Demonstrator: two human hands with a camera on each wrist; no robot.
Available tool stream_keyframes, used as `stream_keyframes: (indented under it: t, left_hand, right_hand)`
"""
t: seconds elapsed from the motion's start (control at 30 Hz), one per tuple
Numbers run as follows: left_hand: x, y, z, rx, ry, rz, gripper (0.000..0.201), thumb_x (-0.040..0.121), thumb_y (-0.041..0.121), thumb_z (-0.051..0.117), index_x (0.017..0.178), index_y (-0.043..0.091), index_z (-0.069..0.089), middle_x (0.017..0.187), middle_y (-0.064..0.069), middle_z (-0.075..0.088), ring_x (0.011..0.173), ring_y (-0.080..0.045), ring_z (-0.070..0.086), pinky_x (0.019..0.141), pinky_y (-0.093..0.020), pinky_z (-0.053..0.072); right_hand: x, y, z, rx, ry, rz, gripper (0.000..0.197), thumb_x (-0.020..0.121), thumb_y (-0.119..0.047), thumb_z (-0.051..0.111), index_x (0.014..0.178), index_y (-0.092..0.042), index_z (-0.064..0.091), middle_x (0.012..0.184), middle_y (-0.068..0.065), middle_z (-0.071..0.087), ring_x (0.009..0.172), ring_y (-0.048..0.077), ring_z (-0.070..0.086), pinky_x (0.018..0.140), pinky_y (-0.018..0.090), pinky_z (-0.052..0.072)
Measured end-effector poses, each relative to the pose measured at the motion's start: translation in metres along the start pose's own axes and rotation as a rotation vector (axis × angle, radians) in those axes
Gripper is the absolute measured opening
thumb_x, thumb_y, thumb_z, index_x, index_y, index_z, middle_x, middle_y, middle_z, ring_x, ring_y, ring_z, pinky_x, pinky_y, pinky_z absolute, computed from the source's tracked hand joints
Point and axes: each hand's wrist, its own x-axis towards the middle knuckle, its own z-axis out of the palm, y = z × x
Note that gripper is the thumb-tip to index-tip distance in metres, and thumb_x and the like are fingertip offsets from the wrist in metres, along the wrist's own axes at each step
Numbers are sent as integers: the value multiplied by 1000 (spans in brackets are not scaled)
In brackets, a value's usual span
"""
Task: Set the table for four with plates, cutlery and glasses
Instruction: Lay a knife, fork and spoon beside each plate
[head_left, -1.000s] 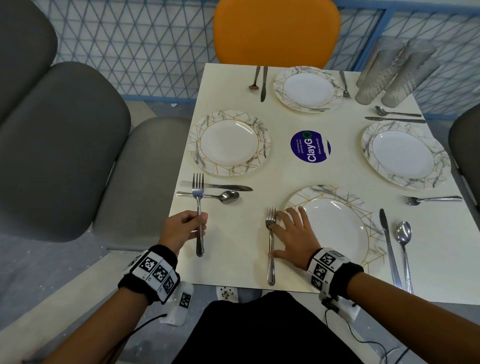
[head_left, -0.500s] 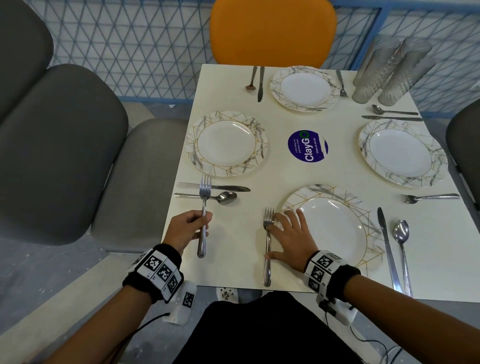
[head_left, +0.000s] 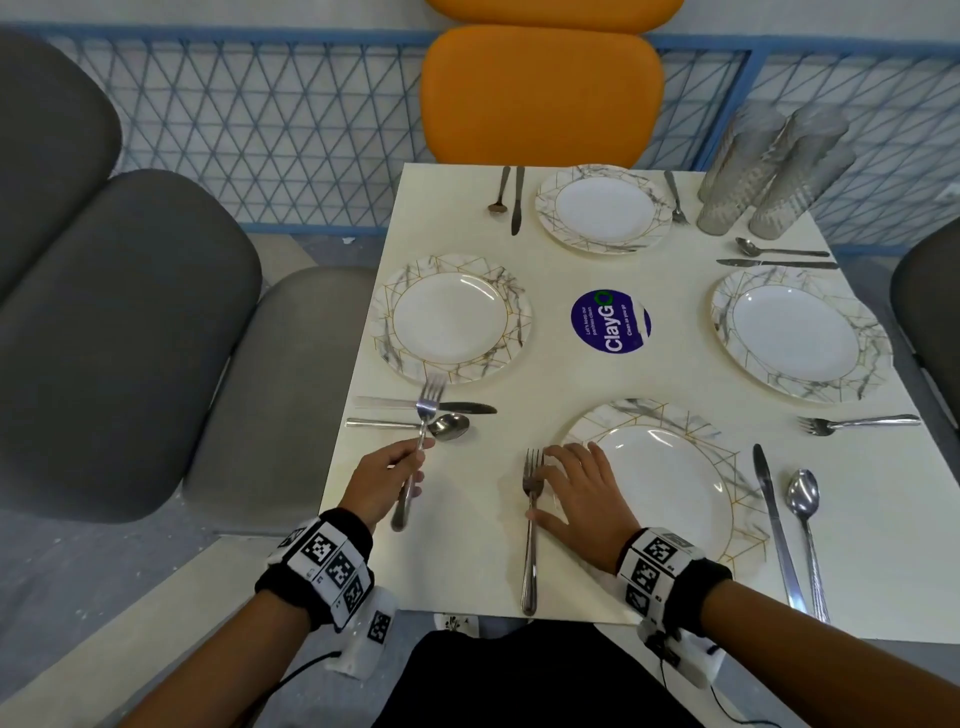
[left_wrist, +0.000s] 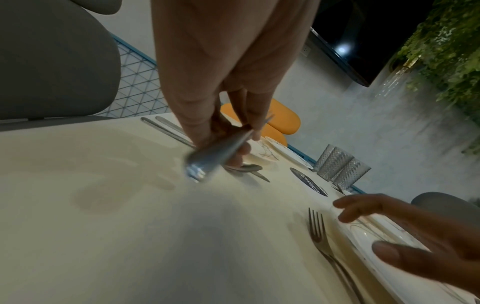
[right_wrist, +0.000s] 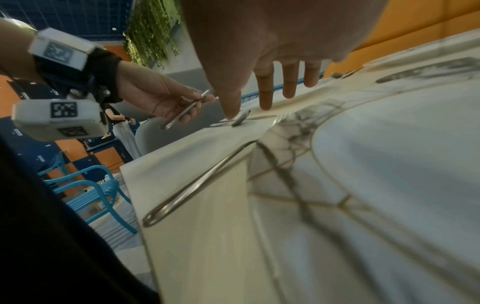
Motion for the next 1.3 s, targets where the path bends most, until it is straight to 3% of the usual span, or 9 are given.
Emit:
stream_keyframes:
  t: [0.27,0.43,0.5,0.67,0.77,0.93,1.07,1.2,1.3]
  left_hand:
    - [26,38,35,263,-86,101,27,93,7,48,113,19,63,80,3,57,66,-8,49,59,-13,39]
    - [48,83,69,348,-146,152,17,87,-2,56,97,6,67,74,-1,59,79,-18,63,57,-12,49]
    - [56,101,83,326,-148,174,14,86,-1,58,92,8,66,79,-2,58,84,-21,59,66,-26,59]
    - [75,123,87,413,-112,247,15,84,12,65,85,25,59,81,4,58,80,-13,56,59,-7,47]
    - [87,128,73,347,-102,252,15,83,10,65,94,19,58,78,4,62,78,-14,60,68,-14,46]
    - [119,126,33,289,-110,247,20,80,6,68,83,24,62,71,7,65,78,-12,63,83,-22,50]
    - [146,118,-13,133,36,256,21,82,1,65,83,22,62,75,0,60,75,-14,56,68,-8,45]
    - [163,97,-58,-22,244,251,27,82,-5,62,80,22,65,78,-1,65,80,-21,58,80,-27,46]
    - [162,81,-77,-28,229,229,14,84,3,63,87,15,69,87,-6,71,82,-18,63,80,-24,50]
  right_hand:
    - [47,41,-32,92,228,-34,38,73,-26,70,107,-22,52,114,5,62,103,18,38,93,42,48]
    - [84,58,-50,38,281,-202,51,62,-19,80,106,-24,55,109,0,65,95,18,40,90,29,30]
    - [104,60,-58,14,285,-240,48,61,-20,81,104,-23,59,107,-3,67,94,16,41,87,28,29]
    - [151,55,-67,78,264,-253,41,57,-18,85,93,-21,65,77,-9,70,71,17,62,77,23,39]
    - [180,52,-66,126,216,-297,27,61,-17,82,82,-19,66,65,-9,67,64,16,62,66,25,51]
    - [224,52,-56,56,147,-455,4,70,-16,64,69,-20,65,60,-8,63,59,15,59,70,23,31]
    - [273,60,-52,69,90,-375,19,79,-21,48,73,-18,66,63,-5,64,60,19,60,68,23,32]
    - [331,66,-46,175,-31,-173,19,89,-13,50,92,-4,67,82,15,66,83,33,56,78,34,42]
    - [375,65,-34,127,-111,-28,22,95,-14,45,108,-5,61,100,15,64,101,30,49,89,36,40]
